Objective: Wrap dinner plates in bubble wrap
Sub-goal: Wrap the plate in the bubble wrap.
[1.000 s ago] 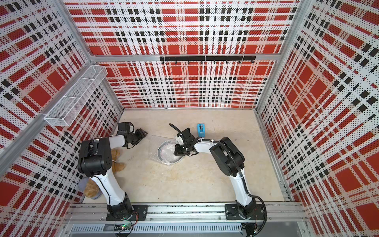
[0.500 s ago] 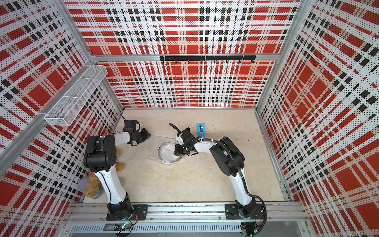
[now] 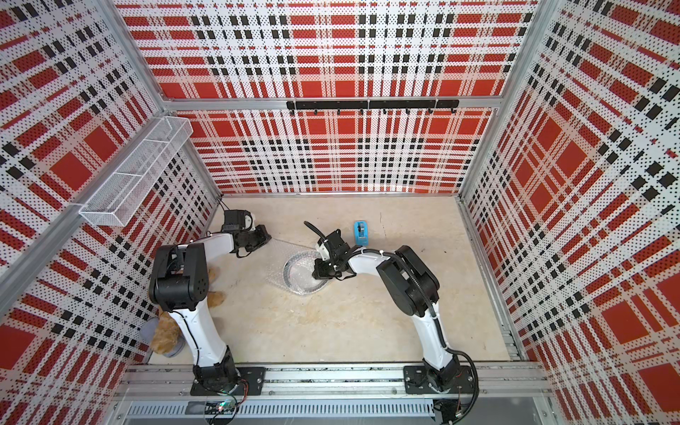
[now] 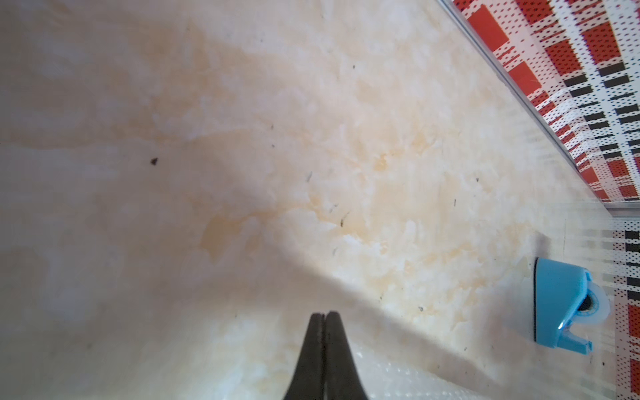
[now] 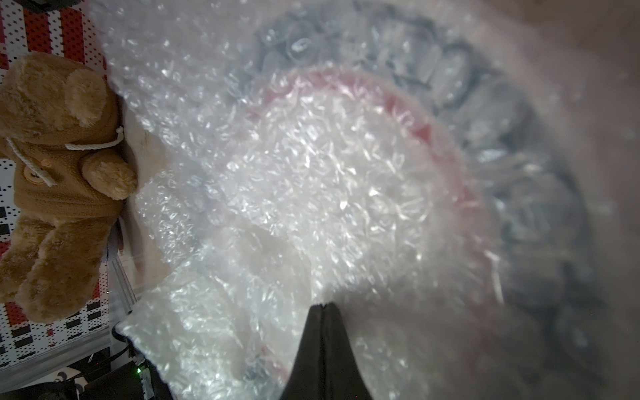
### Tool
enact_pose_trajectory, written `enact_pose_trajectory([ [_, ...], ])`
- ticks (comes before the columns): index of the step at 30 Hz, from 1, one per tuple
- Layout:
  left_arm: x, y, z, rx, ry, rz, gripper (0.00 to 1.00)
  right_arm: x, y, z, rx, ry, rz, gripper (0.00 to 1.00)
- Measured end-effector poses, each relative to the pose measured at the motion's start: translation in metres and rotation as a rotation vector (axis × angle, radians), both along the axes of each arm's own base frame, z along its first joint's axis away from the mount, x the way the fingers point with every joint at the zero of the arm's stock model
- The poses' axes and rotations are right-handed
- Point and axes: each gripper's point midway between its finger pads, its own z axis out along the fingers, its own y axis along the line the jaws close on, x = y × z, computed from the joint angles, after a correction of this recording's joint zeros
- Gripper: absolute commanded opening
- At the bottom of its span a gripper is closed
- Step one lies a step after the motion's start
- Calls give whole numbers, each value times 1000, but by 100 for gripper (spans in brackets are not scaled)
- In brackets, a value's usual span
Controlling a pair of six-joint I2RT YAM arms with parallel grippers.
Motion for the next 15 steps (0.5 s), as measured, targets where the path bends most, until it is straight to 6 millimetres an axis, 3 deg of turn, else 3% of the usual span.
enact_pose_trajectory([
  [7, -33, -57, 45, 29, -137, -90, 0, 0, 0, 0, 0, -1, 0, 0],
  [10, -47, -81, 49, 19, -166, -127, 0, 0, 0, 1, 1, -1, 0, 0],
  [15, -67, -104, 53, 0, -187, -159, 0, 0, 0, 1, 1, -1, 0, 0],
])
